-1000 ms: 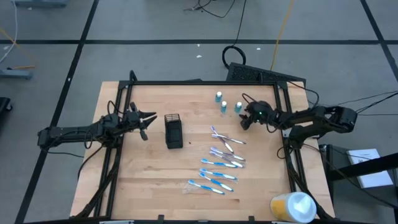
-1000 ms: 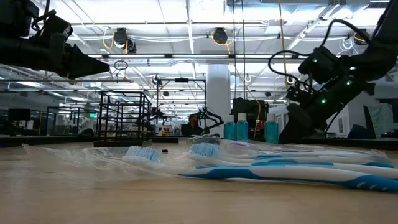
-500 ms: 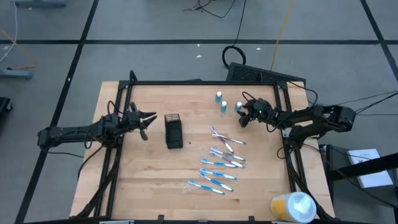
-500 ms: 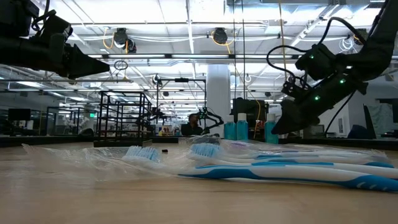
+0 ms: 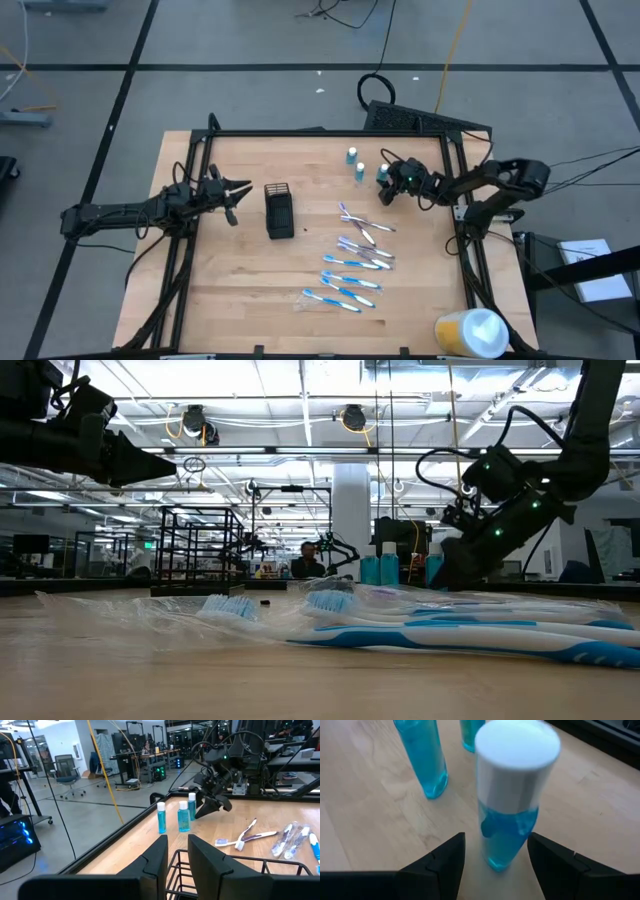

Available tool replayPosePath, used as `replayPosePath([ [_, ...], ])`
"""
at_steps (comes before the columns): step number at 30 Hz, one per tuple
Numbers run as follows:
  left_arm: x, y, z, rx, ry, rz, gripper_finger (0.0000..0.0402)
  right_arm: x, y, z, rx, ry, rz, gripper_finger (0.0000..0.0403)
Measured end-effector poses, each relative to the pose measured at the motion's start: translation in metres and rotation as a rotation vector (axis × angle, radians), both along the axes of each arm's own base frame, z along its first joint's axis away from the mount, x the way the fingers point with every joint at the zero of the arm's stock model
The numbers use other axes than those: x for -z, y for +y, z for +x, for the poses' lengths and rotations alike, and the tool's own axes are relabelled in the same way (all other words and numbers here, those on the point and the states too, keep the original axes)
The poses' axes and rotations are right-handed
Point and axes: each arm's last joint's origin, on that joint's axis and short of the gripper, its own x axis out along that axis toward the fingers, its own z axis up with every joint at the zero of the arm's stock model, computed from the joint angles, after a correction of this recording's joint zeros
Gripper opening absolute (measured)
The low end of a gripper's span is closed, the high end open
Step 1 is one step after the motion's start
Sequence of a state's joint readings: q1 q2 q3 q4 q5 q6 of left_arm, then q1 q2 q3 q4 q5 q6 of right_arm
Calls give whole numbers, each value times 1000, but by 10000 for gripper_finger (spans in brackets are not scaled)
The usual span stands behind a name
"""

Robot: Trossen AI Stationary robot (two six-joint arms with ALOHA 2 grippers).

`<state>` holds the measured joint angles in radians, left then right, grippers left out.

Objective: Pick & Place toothbrushing station
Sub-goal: Put the mouthwash into the black organizer

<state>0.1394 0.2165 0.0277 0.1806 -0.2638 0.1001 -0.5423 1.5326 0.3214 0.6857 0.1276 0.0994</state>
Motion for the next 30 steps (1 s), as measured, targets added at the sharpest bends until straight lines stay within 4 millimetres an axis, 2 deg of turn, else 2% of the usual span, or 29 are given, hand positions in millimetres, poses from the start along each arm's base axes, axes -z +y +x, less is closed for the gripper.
replayPosePath([
  [6,0,0,0,-1,0,0,81,-3,-1,2,-3,-31,-26,196],
  [23,0,0,0,0,0,0,81,-6,-2,3,-17,-44,-60,94],
  [30,0,0,0,0,1,0,81,-11,-3,6,-19,-94,-89,95],
])
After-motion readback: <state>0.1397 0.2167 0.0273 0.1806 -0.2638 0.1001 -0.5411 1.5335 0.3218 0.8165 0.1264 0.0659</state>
